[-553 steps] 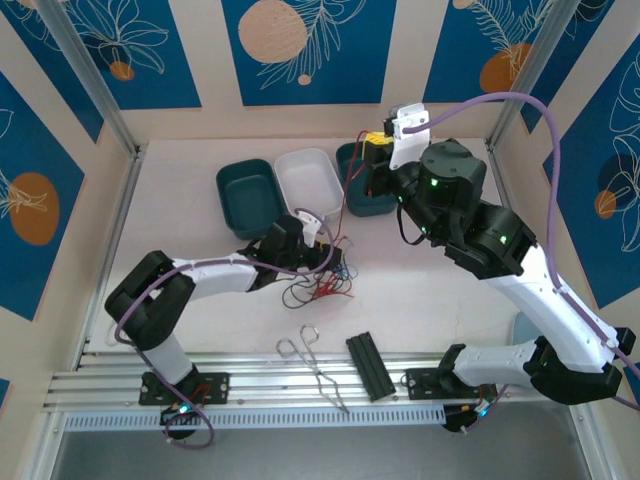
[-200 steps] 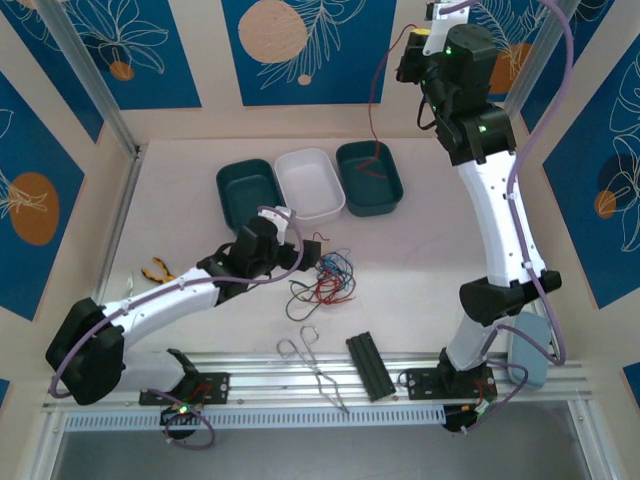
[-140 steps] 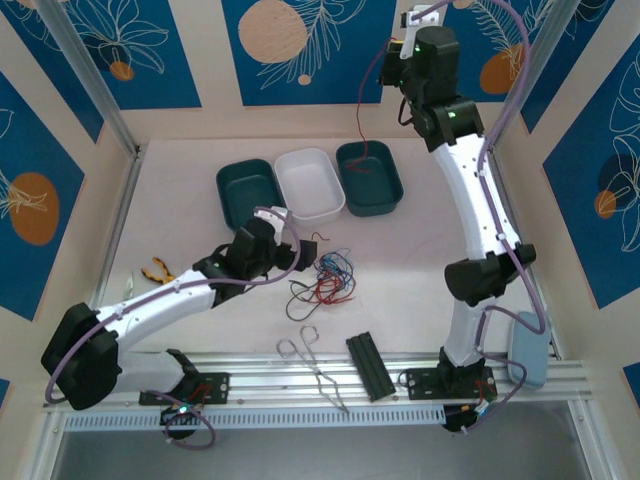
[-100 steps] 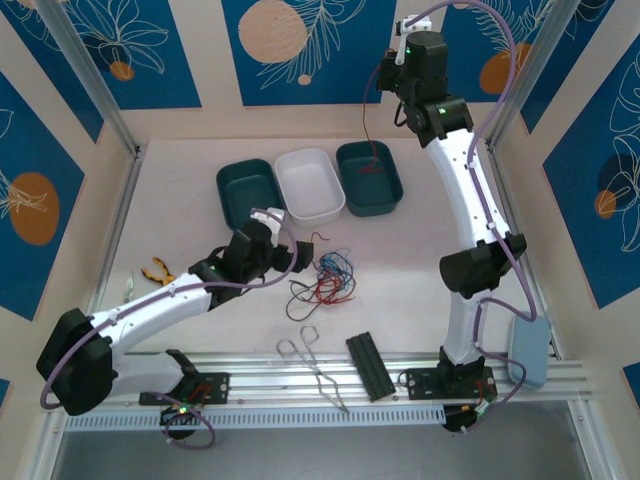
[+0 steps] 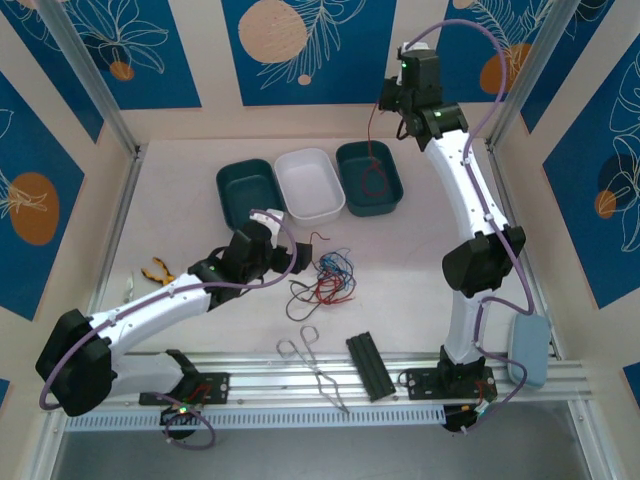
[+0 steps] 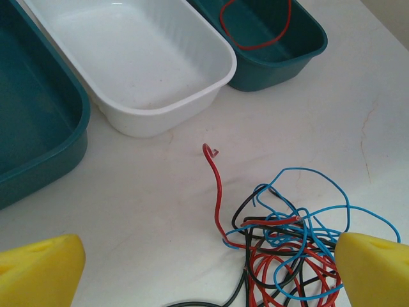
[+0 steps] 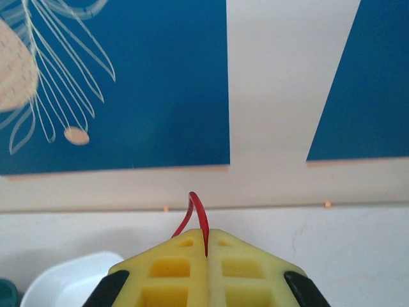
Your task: Untangle the cables
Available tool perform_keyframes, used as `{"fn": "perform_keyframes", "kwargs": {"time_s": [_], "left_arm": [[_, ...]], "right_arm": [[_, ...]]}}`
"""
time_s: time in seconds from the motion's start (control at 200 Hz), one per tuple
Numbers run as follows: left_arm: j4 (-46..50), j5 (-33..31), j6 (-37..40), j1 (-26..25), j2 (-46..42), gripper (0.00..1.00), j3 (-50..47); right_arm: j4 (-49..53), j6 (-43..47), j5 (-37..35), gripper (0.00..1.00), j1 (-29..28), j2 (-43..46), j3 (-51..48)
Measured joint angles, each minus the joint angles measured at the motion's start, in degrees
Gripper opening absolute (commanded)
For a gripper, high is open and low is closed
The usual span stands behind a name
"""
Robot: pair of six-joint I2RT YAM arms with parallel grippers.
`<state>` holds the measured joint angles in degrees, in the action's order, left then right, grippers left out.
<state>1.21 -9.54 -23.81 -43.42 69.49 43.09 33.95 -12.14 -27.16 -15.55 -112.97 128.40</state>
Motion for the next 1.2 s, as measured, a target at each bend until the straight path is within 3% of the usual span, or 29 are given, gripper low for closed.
{"fn": "perform_keyframes", "kwargs": {"time_s": [0.51,0.905,1.2], "left_arm": [[0.22,0.02,-0.07,0.0,1.22,1.0,0.0],[0.79,1.16,-0.26,0.02,2.27,1.0,0.0],[1.31,1.62,-0.26,0.02,3.3,1.0,0.02]], "right_arm": [[0.24,-4.81,3.13,0.0,1.33,-3.87,-7.41],[9.01,-10.58,-3.82,0.0,2.97,-14.29,-4.94],[12.37,-12.61,-7.17,0.0,3.43,-16.63,-4.02]]}}
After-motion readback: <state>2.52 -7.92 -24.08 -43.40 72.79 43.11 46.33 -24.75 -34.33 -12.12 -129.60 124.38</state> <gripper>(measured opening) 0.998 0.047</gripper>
